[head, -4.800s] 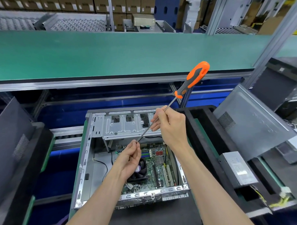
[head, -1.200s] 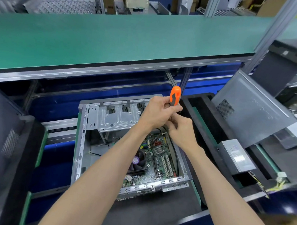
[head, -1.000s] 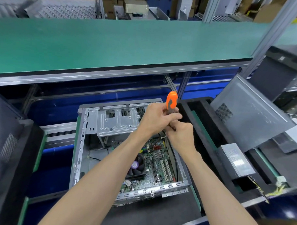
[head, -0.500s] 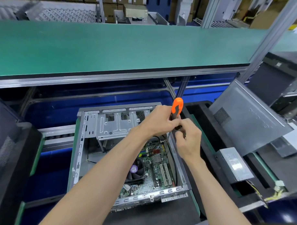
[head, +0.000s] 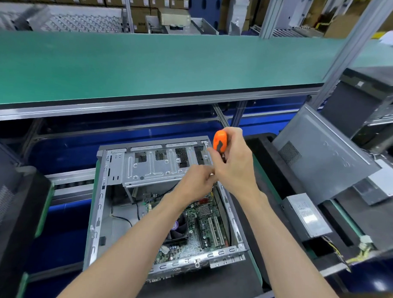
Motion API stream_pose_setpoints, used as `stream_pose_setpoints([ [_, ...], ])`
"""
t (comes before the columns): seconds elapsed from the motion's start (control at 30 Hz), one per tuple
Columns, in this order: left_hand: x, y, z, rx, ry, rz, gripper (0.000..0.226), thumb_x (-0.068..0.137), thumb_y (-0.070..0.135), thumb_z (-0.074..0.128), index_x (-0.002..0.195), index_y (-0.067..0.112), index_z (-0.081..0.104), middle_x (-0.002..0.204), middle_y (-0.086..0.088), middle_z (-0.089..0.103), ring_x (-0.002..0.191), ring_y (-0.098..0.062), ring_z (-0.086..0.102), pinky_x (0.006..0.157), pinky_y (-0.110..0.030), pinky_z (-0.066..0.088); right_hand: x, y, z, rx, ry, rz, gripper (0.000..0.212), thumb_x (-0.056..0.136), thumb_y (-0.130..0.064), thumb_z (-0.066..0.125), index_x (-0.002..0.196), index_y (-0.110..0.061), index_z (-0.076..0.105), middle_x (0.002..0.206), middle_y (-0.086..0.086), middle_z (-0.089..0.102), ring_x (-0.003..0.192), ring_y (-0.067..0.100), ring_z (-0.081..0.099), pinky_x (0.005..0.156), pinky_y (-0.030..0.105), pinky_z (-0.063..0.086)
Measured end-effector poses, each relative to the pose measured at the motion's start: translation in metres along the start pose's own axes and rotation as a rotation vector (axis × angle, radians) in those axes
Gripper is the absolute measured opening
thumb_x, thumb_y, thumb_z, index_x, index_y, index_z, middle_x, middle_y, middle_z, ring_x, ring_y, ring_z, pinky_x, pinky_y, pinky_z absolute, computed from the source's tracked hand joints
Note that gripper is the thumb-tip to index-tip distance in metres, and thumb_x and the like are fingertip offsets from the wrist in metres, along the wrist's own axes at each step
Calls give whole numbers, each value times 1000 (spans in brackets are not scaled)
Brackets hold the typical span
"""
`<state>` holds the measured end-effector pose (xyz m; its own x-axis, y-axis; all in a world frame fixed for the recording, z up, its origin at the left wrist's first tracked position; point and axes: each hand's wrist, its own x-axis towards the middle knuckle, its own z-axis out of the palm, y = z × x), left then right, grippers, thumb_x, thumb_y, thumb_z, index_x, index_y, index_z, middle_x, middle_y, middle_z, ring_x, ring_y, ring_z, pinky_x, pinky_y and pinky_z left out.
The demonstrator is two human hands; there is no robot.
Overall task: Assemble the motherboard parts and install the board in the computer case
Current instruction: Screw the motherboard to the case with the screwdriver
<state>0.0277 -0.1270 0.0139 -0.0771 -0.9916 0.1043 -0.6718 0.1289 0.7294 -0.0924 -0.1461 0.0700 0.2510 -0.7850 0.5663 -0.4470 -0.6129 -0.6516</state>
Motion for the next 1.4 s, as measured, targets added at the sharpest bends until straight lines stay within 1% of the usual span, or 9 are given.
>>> stream_pose_setpoints([
  [0.13,-3,-4,8,37,37,0,55,88,0,55,50,28,26,39,10,26,38,-11,24,41,-30,17,5,-7,-6,-236,-55,-139,41,89,-24,69,124,-21,49,102,-8,44,72,11,48,62,25,45],
  [0.33,-1,-4,5,111,50,56,58,88,-1,60,51,30,28,43,16,28,40,-7,29,45,-7,32,24,-24,-24,-284,-215,-194,23,81,-19,65,98,-19,51,86,-9,51,65,15,49,61,38,45],
  [0.47,-6,-14,18,123,-13,0,21,95,5,52,86,3,71,70,-4,70,80,-23,60,51,-17,34,22,-35,-17,-686,-200,-154,23,91,-37,53,93,-24,34,78,-5,44,66,32,55,58,41,49],
  [0.63,-10,-23,28,105,55,-59,20,90,0,53,80,-2,69,82,-13,75,76,-30,66,50,-7,35,22,-38,-20,-391,-351,-158,26,87,-26,59,111,-25,49,85,-11,50,70,22,54,62,42,51],
  [0.8,-13,-28,41,157,-58,-105,23,94,6,48,92,3,71,108,-2,75,103,-18,69,82,-30,54,22,-42,-18,-689,-290,-172,30,93,-50,57,103,-24,45,78,-6,52,68,28,55,61,39,49],
  [0.9,-10,-32,41,127,-83,-132,23,94,5,46,83,1,65,105,-7,75,104,-23,70,82,-39,56,26,-47,-22,-610,-388,-203,25,84,-35,62,105,-28,50,89,-9,52,73,27,56,61,39,49],
  [1.07,-13,-34,45,105,-92,-127,26,92,1,49,74,10,65,103,-4,76,103,-20,70,83,-35,56,28,-57,-15,-831,-376,-149,24,93,-33,59,87,-20,40,81,0,46,70,27,41,61,37,32],
  [1.23,-12,-38,49,155,-41,-115,24,96,10,54,92,4,76,104,-2,76,98,-24,67,84,-33,51,30,-64,-20,-722,-496,-93,25,74,-16,64,92,-16,47,83,0,46,69,26,44,58,33,28],
  [1.4,-14,-47,62,126,-28,-134,26,95,9,53,96,10,79,108,3,75,100,-19,68,85,-28,52,24,-68,-15,-862,-422,-81,28,88,-22,64,86,-17,37,67,-4,22,68,25,36,60,36,27],
])
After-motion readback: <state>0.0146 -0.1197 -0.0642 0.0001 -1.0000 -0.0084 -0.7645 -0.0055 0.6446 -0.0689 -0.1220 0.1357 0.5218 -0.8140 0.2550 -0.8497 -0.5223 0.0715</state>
